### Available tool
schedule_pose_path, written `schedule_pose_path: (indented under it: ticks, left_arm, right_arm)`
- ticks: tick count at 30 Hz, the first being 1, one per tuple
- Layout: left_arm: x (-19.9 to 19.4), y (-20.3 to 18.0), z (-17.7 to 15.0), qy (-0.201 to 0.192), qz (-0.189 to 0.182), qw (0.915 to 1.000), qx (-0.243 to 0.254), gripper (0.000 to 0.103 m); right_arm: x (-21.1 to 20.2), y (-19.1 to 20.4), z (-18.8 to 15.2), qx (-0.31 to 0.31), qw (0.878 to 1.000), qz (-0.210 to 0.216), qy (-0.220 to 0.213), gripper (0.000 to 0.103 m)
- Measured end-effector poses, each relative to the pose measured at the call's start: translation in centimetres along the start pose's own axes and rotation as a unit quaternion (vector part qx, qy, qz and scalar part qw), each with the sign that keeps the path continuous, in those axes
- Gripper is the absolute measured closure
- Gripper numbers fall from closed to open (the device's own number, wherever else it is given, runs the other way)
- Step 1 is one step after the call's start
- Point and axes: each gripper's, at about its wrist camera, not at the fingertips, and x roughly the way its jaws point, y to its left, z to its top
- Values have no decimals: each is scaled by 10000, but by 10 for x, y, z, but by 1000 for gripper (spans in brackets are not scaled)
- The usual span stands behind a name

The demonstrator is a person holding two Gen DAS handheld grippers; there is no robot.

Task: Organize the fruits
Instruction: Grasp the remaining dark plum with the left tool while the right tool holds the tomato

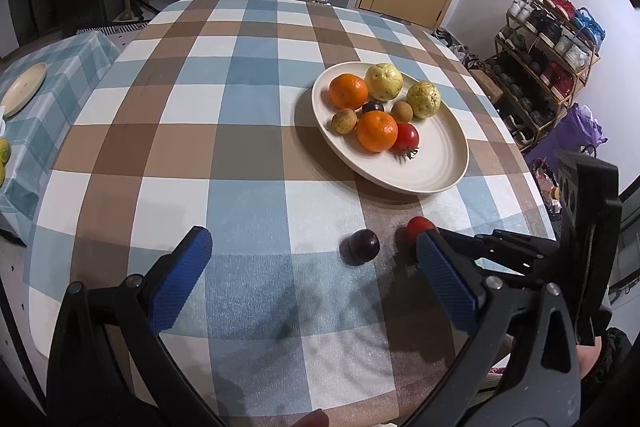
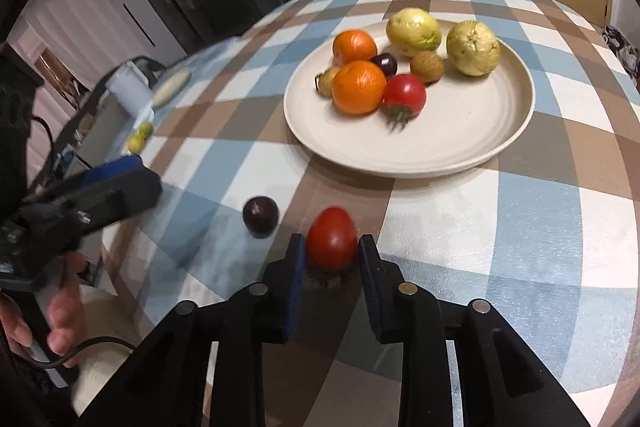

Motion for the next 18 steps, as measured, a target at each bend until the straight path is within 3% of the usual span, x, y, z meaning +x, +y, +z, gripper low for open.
schedule_pose_path:
  ticks: [6,13,18]
  left_arm:
    - [0,1,-1,30,35,10000,-25,1]
    - [8,-2,-3,110,140,9998,61,1]
    - [17,-9,-5,199,178,9995,196,1]
  right_arm:
    - [-5,0,1,-46,9999,-60,-92,77]
    - [-36,1,6,-154,9981,-12,-596,77]
    - [-45,-9,4,-17,9980,6,-629,77]
